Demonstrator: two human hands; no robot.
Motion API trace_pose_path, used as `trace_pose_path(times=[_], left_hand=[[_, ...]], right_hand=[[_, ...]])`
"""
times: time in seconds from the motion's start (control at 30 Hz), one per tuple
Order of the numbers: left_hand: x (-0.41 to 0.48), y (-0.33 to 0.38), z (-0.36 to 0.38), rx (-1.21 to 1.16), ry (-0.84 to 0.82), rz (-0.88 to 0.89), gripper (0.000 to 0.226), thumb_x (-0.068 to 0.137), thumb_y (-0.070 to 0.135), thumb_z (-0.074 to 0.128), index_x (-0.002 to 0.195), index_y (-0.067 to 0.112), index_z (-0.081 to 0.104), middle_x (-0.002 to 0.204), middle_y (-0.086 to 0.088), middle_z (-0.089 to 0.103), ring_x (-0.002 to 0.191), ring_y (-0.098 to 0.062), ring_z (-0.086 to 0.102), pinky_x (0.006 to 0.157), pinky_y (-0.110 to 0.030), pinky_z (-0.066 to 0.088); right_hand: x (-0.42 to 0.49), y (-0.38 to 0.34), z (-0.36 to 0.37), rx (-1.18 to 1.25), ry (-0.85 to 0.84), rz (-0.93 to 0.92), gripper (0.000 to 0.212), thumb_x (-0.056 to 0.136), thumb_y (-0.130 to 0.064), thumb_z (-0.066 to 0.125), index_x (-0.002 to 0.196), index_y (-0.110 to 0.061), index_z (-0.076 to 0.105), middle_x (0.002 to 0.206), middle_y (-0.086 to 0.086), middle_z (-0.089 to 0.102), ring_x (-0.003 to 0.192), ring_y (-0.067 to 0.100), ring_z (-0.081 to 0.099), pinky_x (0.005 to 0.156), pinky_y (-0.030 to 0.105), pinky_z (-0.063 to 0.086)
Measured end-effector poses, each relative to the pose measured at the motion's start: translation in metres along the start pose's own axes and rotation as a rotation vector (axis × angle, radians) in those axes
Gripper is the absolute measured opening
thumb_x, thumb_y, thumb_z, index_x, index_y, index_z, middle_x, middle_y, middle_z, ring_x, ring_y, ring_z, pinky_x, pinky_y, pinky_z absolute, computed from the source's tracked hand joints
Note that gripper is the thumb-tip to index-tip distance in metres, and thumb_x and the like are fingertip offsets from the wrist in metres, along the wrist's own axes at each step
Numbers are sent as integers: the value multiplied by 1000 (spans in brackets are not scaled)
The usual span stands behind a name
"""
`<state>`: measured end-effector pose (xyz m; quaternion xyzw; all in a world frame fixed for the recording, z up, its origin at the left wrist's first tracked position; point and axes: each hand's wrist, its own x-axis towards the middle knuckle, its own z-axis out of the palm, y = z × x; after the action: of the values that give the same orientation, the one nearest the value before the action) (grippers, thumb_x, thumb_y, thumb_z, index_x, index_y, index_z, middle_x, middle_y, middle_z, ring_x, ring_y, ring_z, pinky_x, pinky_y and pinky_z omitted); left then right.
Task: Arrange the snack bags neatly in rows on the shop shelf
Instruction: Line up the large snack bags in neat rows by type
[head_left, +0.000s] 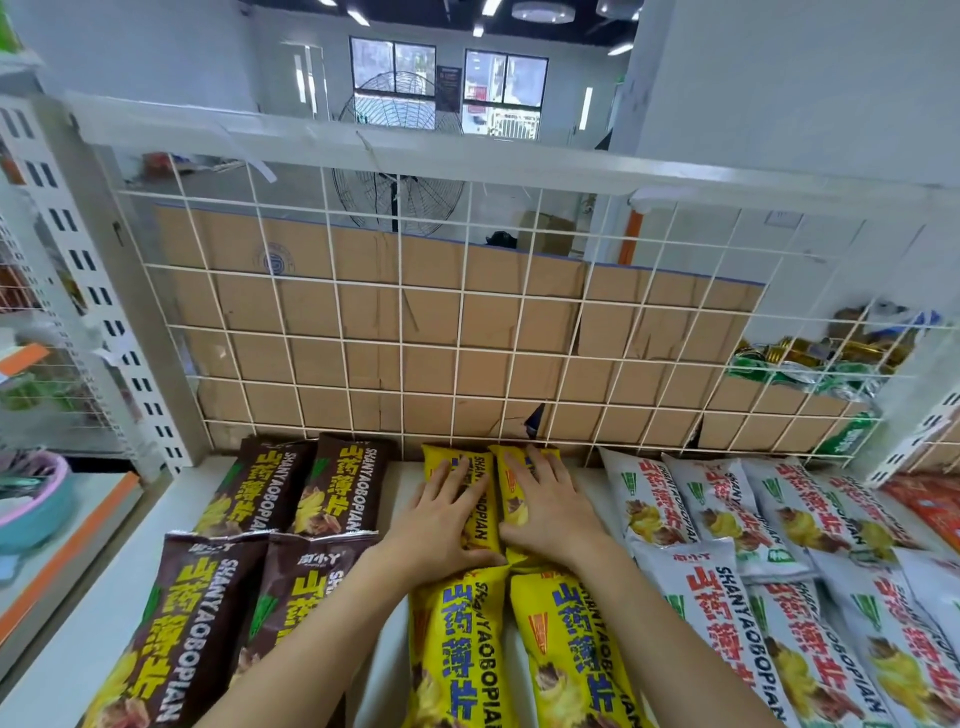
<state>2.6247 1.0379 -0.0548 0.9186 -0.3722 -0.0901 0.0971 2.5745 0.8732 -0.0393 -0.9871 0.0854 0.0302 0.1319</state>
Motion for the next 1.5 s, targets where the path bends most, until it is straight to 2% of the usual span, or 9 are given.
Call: trace_pose_path(times=[0.07, 0.13, 0.23, 0.4, 0.57, 0.97, 1.1, 1.27, 1.5], left_hand=[[0, 1, -1, -26, -5, -5, 139, 26, 100, -2, 148, 32, -5, 156, 1, -15, 143, -21, -18, 116, -40, 1], [1, 2, -6, -57, -25, -13, 125, 45, 97, 23, 148, 32, -3, 157, 2, -14, 143, -21, -18, 116, -40, 2], [-1, 0, -17, -153, -84, -3, 101, 74, 68, 57, 149, 30, 2, 157, 2, -13, 143, -20, -17, 117, -41, 3], [-5, -19, -30, -198, -111, 73, 91, 77, 58, 61, 148, 30, 12, 157, 3, -6, 145, -19, -6, 118, -38, 11], [-6, -29, -32, -128, -181, 108, 96, 79, 49, 66, 148, 31, 3, 157, 3, -12, 144, -19, -10, 118, -37, 8], [-3, -37, -37, -84, -242, 129, 99, 77, 38, 72, 149, 31, 4, 157, 5, -10, 144, -18, -5, 118, -34, 10], [0, -32, -40, -317, -145, 47, 77, 83, 49, 61, 146, 33, 20, 157, 6, 3, 144, -18, 4, 117, -35, 13], [9, -12, -15, -125, -11, -2, 75, 88, 55, 48, 148, 32, 9, 158, 1, -7, 144, -20, -7, 117, -42, 6], [11, -3, -3, -110, 85, -44, 69, 91, 53, 44, 148, 33, 11, 157, 4, -8, 144, -17, -10, 116, -38, 5]], right_hand=[[0, 0, 0, -5, -10, -3, 88, 77, -47, 58, 147, -37, 6, 157, -4, -6, 144, 25, -7, 113, 50, 21], [0, 0, 1, -8, -17, -8, 86, 78, -46, 58, 147, -39, 7, 157, -5, -8, 144, 27, -9, 112, 51, 23], [0, 2, 1, 30, -20, -20, 80, 82, -48, 55, 146, -41, 8, 157, -6, -8, 144, 26, -10, 112, 52, 21], [-12, 2, -3, 67, 34, -98, 72, 86, -56, 51, 146, -37, 16, 157, -8, -4, 144, 19, -8, 116, 48, 13], [-17, -7, -8, -72, -102, -181, 91, 73, -67, 58, 146, -42, 9, 157, -9, -9, 144, 19, -13, 114, 50, 7], [-10, -2, -9, -42, -130, -177, 91, 75, -61, 62, 146, -39, 9, 157, -9, -9, 144, 18, -13, 114, 52, 10], [-9, 7, -5, 187, 50, -43, 77, 84, -56, 54, 146, -36, 14, 157, -7, -9, 144, 21, -7, 116, 46, 15], [-2, 9, 2, 125, 19, 6, 83, 84, -52, 56, 148, -33, 7, 157, -2, -6, 144, 24, -5, 115, 40, 15], [-3, 7, 4, 105, 12, 18, 83, 82, -47, 57, 148, -33, 9, 157, -2, -5, 144, 25, -3, 114, 42, 19]])
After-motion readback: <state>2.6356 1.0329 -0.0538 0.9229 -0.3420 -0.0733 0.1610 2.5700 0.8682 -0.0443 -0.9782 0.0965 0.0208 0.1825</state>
